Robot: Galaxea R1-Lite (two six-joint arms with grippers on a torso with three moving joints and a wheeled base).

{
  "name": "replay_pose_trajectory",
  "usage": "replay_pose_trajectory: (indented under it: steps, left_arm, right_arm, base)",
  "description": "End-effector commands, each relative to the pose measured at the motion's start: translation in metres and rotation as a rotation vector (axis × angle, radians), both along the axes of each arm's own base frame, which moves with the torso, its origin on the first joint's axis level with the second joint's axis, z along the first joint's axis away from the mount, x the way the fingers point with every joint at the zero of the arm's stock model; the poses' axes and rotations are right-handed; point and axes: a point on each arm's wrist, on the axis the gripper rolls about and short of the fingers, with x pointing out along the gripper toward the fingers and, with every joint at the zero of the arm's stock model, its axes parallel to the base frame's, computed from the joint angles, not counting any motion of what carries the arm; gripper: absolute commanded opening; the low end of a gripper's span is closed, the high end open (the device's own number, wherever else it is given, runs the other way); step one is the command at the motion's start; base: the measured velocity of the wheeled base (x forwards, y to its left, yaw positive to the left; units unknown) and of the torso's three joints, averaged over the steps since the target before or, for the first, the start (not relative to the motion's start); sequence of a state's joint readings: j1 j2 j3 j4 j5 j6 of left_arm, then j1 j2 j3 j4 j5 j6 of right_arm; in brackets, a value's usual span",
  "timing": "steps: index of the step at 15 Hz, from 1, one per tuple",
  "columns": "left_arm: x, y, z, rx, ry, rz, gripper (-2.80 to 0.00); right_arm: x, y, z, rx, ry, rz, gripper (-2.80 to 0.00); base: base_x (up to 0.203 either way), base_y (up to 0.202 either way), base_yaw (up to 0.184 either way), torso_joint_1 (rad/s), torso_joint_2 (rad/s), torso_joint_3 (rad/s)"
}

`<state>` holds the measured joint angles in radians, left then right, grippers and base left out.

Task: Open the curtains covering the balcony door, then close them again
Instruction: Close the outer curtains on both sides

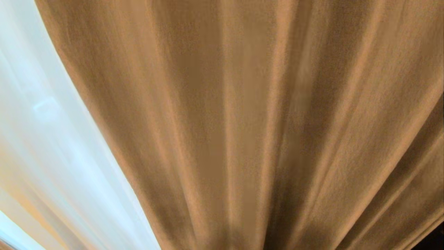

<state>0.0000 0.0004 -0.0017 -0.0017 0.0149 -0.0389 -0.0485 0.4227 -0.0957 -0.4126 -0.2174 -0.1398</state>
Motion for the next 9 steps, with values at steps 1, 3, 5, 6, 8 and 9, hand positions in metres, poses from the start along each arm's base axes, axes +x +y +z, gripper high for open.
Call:
replay_pose_trajectory:
  steps: [1, 3, 5, 6, 8, 9]
  left_arm:
    - [0.0, 0.0, 0.0, -0.001, -0.002, 0.0, -2.8]
    - [0.0, 0.0, 0.0, -0.001, -0.001, 0.0, -2.8]
    - [0.0, 0.0, 0.0, -0.001, -0.002, 0.0, -2.8]
    - [0.0, 0.0, 0.0, -0.001, -0.002, 0.0, -2.8]
    - [0.0, 0.0, 0.0, -0.001, 0.0, 0.0, -2.8]
    - [0.0, 0.0, 0.0, -0.001, -0.002, 0.0, -2.8]
  right_arm:
    - [-0.011, 0.001, -0.019, -0.002, -0.023, 0.041, -2.8]
    - [-0.02, 0.002, -0.036, 0.002, 0.005, 0.087, -2.8]
    - [-0.028, 0.002, -0.053, 0.011, 0.081, 0.108, -2.8]
    - [-0.029, 0.003, -0.056, 0.013, 0.087, 0.14, -2.8]
    - [-0.034, 0.004, -0.062, 0.005, 0.075, 0.187, -2.8]
    - [-0.037, 0.005, -0.064, 0.002, 0.064, 0.216, -2.8]
  base:
    - [0.0, 0.0, 0.0, 0.0, 0.0, 0.0]
    - [0.0, 0.0, 0.0, 0.0, 0.0, 0.0]
    - [0.0, 0.0, 0.0, 0.0, 0.0, 0.0]
    - [0.0, 0.0, 0.0, 0.0, 0.0, 0.0]
    - [0.0, 0.0, 0.0, 0.0, 0.0, 0.0]
    - [0.0, 0.0, 0.0, 0.0, 0.0, 0.0]
